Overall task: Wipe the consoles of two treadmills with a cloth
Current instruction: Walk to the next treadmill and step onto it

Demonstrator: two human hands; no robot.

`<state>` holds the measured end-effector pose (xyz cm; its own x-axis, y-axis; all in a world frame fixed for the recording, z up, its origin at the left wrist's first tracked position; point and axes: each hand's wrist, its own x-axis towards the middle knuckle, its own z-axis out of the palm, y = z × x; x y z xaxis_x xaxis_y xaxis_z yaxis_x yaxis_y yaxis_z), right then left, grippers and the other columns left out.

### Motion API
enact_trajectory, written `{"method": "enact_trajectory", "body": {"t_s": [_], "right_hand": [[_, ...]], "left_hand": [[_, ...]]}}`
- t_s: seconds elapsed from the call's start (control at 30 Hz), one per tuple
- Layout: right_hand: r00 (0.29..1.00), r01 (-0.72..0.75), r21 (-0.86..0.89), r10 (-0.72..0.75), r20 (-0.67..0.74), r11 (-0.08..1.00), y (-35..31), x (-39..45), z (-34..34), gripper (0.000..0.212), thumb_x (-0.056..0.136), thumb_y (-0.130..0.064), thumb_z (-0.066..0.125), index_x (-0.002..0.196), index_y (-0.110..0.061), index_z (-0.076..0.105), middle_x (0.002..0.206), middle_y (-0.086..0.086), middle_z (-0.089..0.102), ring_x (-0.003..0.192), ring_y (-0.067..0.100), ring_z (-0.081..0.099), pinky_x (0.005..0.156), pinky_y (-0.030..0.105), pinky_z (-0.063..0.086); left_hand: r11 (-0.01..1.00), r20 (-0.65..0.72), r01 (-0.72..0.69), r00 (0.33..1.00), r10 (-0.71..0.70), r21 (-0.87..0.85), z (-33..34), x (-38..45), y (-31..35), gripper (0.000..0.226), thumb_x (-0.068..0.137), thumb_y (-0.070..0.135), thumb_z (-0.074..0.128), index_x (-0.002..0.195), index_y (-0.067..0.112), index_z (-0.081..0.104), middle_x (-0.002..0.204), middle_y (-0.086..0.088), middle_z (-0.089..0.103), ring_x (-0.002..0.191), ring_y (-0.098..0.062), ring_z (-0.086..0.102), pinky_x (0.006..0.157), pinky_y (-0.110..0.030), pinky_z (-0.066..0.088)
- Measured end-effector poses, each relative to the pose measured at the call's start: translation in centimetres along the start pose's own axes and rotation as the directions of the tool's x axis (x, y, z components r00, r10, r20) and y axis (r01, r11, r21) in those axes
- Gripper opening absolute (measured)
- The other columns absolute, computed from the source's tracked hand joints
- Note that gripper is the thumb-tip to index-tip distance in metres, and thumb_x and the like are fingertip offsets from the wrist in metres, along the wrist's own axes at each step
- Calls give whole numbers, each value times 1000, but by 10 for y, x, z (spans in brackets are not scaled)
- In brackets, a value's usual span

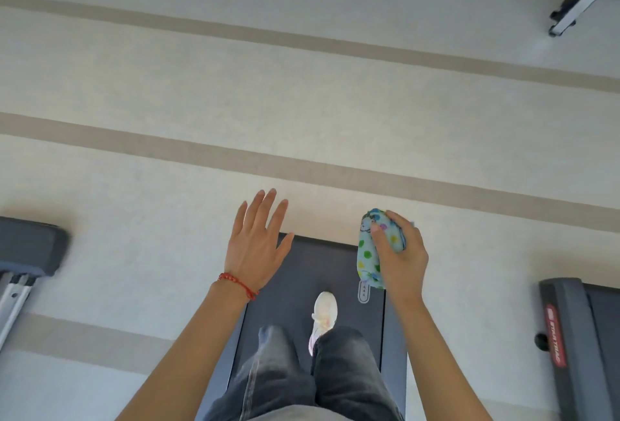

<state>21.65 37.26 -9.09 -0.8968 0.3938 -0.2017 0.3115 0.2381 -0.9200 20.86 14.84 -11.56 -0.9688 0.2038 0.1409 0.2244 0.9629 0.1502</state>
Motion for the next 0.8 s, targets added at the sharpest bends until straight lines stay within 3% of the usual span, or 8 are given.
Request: {"method": "enact_trajectory", "body": {"t_s": [0.1, 0.2, 0.47, 0.57, 0.67, 0.8], "right_hand": [[1000, 26, -29, -26, 1, 999, -9, 40, -3, 28, 85, -17, 66, 113, -18, 61, 108, 3, 54, 91, -28, 44, 68, -6, 35], [1000, 30, -51, -30, -9, 998, -18, 74, 0, 29, 85, -18, 65, 114, -17, 60, 106, 2, 53, 90, -34, 39, 66, -8, 34], [996, 9, -42, -12, -88, 999, -48, 169, 49, 28, 84, -23, 66, 112, -22, 61, 108, 2, 57, 91, -7, 53, 68, -1, 42], [993, 8, -30, -11, -115, 1000, -64, 203, 72, 27, 84, -24, 66, 111, -25, 61, 109, 1, 58, 91, -6, 54, 70, 1, 44], [992, 21, -28, -25, -124, 999, -79, 231, 92, 28, 84, -22, 66, 111, -23, 61, 108, 1, 57, 91, -12, 53, 71, 2, 44], [991, 29, -36, -33, -131, 999, -92, 262, 110, 28, 84, -23, 67, 112, -23, 61, 108, 1, 58, 92, -8, 54, 72, 4, 46]], "left_hand": [[1000, -4, -2, 1000, 2, -8, 5, 40, 4, 51, 91, 37, 36, 133, 8, 40, 137, -19, 47, 130, -32, 33, 106, -48, 28], [1000, 1, -9, 1000, 9, -5, 7, 78, 3, 51, 91, 37, 36, 131, 7, 43, 135, -19, 49, 128, -32, 36, 104, -51, 34], [997, 23, -76, 997, 76, -7, 23, 196, -32, 53, 90, 38, 36, 127, 4, 54, 132, -18, 52, 126, -30, 37, 101, -52, 35], [992, 46, -124, 991, 125, -16, 26, 244, -52, 53, 90, 37, 35, 126, 3, 55, 132, -18, 52, 126, -30, 36, 100, -53, 37], [986, 53, -165, 985, 165, -13, 27, 288, -70, 53, 90, 37, 35, 125, 3, 56, 130, -18, 54, 122, -34, 47, 99, -54, 38], [984, 67, -177, 982, 178, -19, 29, 333, -88, 53, 90, 37, 34, 122, 2, 59, 126, -19, 57, 117, -36, 54, 95, -55, 41]]}}
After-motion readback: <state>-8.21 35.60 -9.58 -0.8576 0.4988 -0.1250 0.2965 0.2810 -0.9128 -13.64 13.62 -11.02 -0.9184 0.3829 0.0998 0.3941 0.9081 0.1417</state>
